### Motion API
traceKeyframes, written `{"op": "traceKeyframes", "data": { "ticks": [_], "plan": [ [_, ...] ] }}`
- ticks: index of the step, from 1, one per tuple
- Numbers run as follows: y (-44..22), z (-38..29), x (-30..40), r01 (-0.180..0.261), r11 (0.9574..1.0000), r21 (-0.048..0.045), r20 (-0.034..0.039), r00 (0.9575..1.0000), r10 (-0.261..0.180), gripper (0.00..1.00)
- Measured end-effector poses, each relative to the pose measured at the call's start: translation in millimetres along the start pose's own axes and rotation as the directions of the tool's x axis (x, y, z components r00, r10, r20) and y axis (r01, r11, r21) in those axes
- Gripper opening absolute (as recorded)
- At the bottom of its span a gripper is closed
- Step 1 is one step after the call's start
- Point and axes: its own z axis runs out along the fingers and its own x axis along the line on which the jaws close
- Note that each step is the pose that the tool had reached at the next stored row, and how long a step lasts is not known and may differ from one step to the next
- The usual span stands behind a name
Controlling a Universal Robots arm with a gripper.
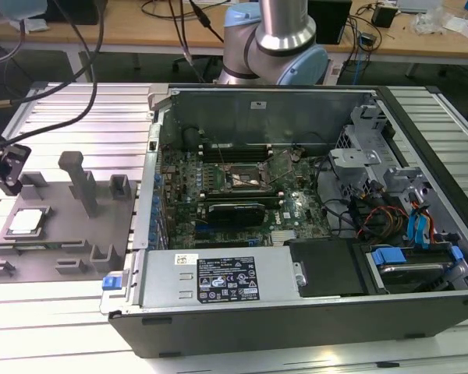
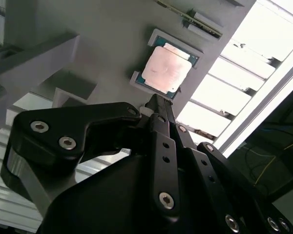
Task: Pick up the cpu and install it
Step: 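Pick up the cpu and move it towards the insertion slot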
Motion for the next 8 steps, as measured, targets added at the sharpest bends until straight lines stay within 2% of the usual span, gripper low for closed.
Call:
{"op": "traceKeyframes", "data": {
  "ticks": [3,8],
  "plan": [
    [-0.9,7.0,3.5,0.0,1.0,-0.0001,0.0,1.0,0.0,0.11],
    [-1.8,14.3,7.5,0.0,1.0,-0.0006,0.0001,1.0,0.0,0.11]
  ]
}}
